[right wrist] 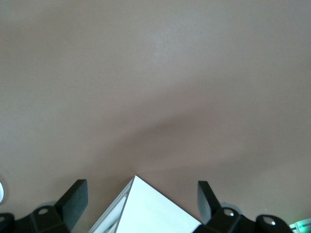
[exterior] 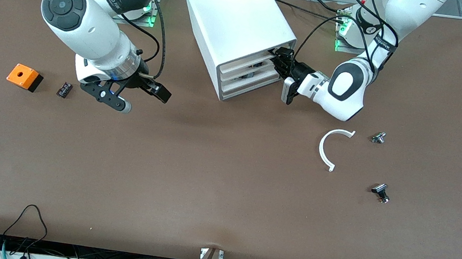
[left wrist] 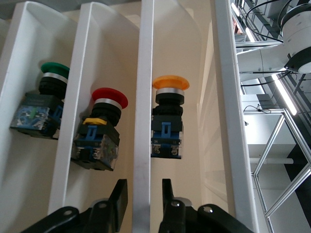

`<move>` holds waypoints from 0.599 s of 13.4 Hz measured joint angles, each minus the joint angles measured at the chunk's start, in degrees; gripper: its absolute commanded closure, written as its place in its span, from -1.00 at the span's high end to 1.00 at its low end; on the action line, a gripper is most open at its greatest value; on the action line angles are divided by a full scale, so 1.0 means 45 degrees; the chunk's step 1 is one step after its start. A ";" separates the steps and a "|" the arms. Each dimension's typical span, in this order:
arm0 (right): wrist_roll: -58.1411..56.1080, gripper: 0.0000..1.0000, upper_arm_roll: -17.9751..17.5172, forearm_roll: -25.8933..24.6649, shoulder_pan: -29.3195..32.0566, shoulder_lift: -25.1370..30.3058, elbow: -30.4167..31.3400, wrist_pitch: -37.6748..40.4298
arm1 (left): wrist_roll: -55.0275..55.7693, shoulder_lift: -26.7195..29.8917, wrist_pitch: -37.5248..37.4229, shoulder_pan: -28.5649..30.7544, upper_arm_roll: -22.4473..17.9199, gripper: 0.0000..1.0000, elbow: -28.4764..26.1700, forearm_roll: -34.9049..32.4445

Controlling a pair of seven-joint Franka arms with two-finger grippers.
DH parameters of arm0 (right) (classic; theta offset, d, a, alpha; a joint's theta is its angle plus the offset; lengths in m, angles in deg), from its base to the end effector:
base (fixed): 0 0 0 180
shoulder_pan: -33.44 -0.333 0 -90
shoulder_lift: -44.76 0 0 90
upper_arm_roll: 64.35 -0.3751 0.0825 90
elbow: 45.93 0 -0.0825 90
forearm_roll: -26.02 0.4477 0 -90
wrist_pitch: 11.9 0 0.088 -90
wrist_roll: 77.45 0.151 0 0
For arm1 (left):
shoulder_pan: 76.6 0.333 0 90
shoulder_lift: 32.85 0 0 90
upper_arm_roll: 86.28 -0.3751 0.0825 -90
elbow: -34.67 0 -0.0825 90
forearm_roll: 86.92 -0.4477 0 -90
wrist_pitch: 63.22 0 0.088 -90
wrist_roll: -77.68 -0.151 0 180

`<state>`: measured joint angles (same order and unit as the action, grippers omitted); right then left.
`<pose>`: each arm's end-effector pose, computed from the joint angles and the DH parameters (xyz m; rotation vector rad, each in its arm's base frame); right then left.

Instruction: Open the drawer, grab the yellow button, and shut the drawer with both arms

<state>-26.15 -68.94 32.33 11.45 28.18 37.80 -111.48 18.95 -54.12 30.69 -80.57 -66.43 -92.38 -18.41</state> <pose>0.6469 0.3327 0.5196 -2.9658 0.6845 0.1399 0.4300 -0.3391 0.2318 1.6254 -0.6008 -0.4681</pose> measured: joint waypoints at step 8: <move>0.2423 1.00 -0.0025 0.0001 -0.0841 -0.0995 -0.1445 -0.0047 | -0.0287 -0.0044 -0.0055 0.0201 -0.0090 -1.00 0.0160 -0.0022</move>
<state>-15.24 -69.05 32.33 7.67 23.70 31.30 -111.70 17.66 -54.32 30.44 -79.67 -66.84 -91.66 -18.50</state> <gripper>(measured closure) 0.000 0.907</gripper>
